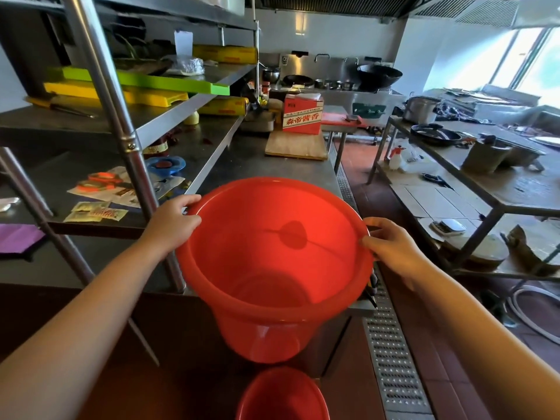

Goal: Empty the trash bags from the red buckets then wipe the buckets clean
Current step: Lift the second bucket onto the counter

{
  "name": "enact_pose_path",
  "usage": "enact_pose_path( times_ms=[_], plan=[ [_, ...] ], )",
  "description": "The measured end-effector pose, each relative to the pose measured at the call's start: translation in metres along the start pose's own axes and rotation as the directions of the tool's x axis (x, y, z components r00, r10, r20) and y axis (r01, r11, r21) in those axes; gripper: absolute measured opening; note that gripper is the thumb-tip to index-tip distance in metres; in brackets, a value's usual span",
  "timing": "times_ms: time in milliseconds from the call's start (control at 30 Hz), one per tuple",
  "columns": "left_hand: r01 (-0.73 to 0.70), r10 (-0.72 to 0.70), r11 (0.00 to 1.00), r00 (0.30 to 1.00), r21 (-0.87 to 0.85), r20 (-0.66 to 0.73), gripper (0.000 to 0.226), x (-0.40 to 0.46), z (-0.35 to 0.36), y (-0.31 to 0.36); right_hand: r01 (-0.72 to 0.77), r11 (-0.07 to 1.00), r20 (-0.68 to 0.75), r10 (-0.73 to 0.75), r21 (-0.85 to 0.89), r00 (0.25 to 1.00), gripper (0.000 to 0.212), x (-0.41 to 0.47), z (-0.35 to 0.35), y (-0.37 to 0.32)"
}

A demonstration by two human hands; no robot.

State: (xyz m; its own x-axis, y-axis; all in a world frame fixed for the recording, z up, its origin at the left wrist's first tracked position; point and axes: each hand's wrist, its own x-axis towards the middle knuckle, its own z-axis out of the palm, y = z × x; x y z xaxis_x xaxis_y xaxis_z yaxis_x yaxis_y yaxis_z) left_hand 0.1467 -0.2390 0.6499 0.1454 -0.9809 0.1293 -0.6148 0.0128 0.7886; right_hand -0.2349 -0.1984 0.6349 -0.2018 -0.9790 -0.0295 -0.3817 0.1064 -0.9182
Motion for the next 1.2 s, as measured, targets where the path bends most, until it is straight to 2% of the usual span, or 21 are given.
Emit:
enact_pose_path(
  times_ms=[333,467,700,767,967,1067,1200],
  plan=[
    [-0.039,0.037,0.999,0.996,0.032,0.082,0.048,0.095,0.027,-0.021,0.01,0.998,-0.095,-0.004,0.054,0.995,0.034,0.077,0.036,0.003],
    [-0.022,0.022,1.0,0.994,-0.002,0.111,0.051,0.128,0.037,-0.026,0.029,0.999,-0.143,-0.026,0.021,0.989,0.036,0.106,0.055,0.014],
    [0.007,-0.009,1.0,0.991,0.013,0.137,0.06,0.168,0.054,-0.038,0.049,0.998,-0.235,-0.056,-0.036,0.97,0.026,0.145,0.077,0.018],
    [0.021,-0.018,1.0,0.99,-0.015,0.143,0.06,0.175,0.056,-0.039,0.036,0.998,-0.262,-0.05,-0.061,0.964,0.032,0.153,0.08,0.017],
    [-0.031,0.033,0.999,0.986,-0.016,0.165,0.059,0.177,0.064,-0.048,0.018,0.997,-0.307,0.006,0.074,0.952,0.036,0.16,0.091,0.028],
    [-0.097,0.087,0.994,0.985,0.059,0.151,0.059,0.183,0.064,-0.052,0.032,0.991,-0.318,0.012,0.132,0.948,0.036,0.161,0.092,0.032],
    [-0.208,0.185,0.935,0.977,0.288,0.105,0.062,0.185,0.067,-0.05,0.066,0.974,-0.311,0.005,0.215,0.95,0.033,0.16,0.094,0.034]
  ],
)
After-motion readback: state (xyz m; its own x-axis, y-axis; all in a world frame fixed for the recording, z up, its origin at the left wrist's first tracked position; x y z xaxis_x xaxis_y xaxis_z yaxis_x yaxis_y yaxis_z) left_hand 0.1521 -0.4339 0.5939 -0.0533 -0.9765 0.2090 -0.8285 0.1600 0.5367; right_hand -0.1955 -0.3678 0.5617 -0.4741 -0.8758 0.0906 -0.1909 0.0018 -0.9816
